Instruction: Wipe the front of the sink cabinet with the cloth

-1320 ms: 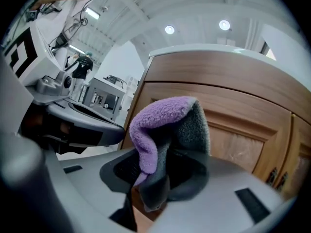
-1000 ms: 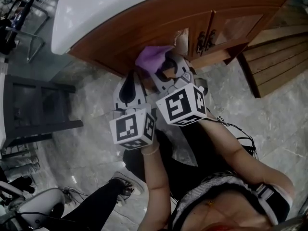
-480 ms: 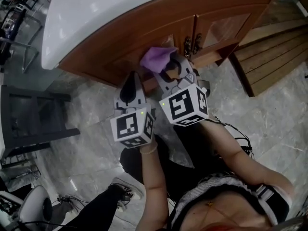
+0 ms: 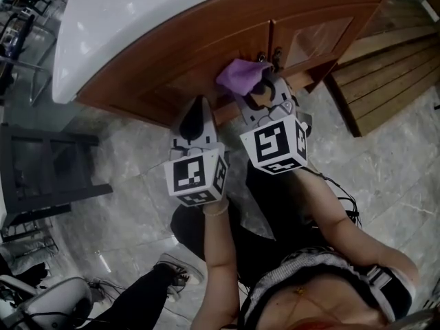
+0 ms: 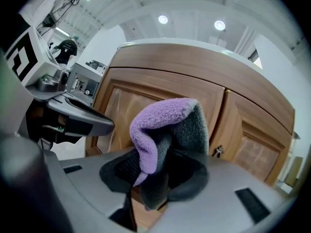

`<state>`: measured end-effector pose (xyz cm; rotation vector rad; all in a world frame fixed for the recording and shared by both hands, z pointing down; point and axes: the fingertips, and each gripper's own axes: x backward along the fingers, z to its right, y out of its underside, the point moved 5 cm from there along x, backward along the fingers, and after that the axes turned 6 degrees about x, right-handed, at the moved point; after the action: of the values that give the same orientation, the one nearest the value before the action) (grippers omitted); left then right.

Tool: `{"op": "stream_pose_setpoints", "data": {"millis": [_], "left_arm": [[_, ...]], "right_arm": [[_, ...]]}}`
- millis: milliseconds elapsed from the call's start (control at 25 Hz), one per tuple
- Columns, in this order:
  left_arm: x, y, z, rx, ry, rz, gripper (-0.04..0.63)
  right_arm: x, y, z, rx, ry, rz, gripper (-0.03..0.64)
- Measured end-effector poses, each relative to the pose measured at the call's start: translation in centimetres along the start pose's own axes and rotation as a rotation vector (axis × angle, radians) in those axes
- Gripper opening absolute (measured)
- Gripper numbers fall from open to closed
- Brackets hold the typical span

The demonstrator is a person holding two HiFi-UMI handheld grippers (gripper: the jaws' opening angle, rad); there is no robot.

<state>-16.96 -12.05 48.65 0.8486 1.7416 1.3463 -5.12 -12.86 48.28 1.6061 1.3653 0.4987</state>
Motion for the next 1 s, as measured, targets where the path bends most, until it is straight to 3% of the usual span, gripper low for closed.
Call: {"op": "stream_pose_setpoints", "data": {"millis": [760,1000], "left_arm": [[2.1,-0.5,-1.2,-0.003,-0.021,0.01,0.0],[4.4,-1.0,-3.6,0.01,-0.093,0.028,0.0]], "right_arm": [[0.4,0.3,0.2,-0.015,0.05,-0.008,0.183],[0.0,-0.6,-3.7,-0.027,-0.061,0.023,0.183]]}}
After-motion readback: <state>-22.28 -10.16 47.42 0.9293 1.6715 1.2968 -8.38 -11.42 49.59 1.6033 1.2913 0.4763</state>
